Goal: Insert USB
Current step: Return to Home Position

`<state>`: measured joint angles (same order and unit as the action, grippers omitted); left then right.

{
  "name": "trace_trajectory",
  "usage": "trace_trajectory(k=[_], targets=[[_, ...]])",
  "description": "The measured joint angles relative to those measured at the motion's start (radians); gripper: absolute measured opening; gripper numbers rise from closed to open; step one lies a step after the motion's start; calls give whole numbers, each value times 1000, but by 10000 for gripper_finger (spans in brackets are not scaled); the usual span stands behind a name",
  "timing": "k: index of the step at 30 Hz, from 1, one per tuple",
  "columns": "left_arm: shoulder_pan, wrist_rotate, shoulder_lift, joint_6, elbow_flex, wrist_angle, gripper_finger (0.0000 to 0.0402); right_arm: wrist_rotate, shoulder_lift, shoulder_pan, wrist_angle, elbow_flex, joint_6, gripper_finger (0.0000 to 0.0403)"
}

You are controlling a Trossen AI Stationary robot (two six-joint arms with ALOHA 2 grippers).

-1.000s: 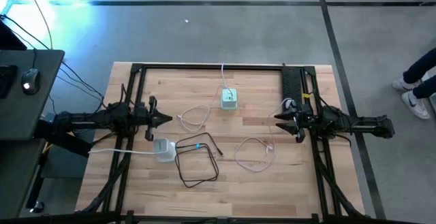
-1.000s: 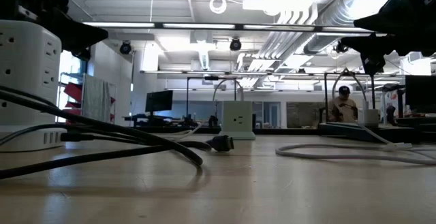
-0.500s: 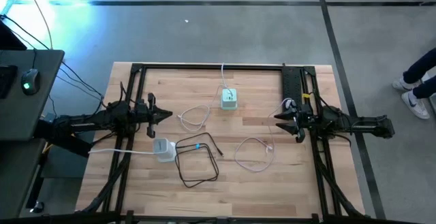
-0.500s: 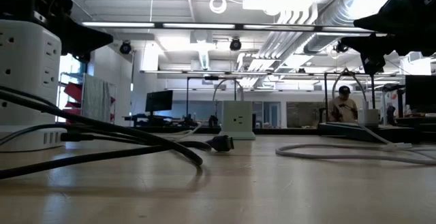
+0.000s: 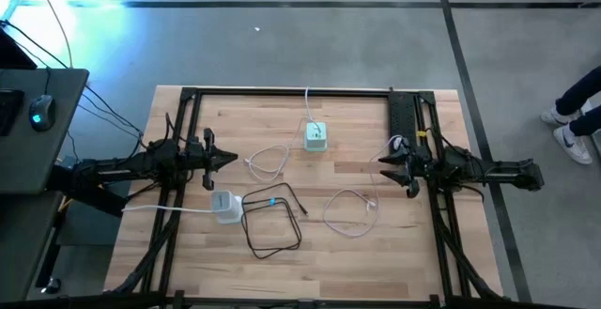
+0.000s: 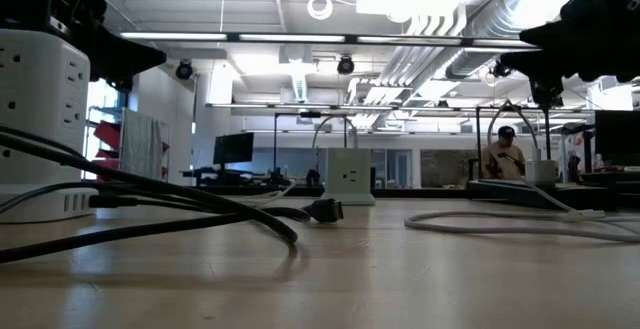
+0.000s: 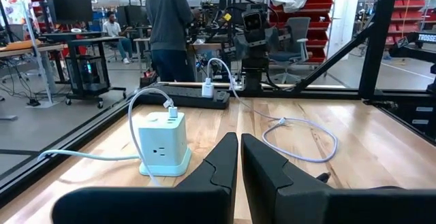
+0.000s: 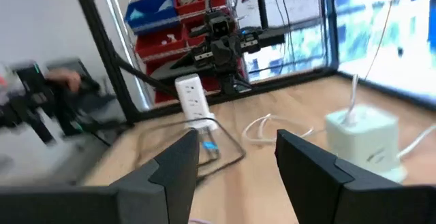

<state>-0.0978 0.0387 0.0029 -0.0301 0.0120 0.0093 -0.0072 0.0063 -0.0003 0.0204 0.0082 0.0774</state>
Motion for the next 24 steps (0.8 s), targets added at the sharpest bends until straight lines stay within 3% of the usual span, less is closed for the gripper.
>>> trace_trajectory(k=[4,24], targets=[[0,0,0,0,0,0,0,0,0,0,0,0,-101,176],[0,0,1,0,0,0,0,0,0,0,0,0,-33,176]])
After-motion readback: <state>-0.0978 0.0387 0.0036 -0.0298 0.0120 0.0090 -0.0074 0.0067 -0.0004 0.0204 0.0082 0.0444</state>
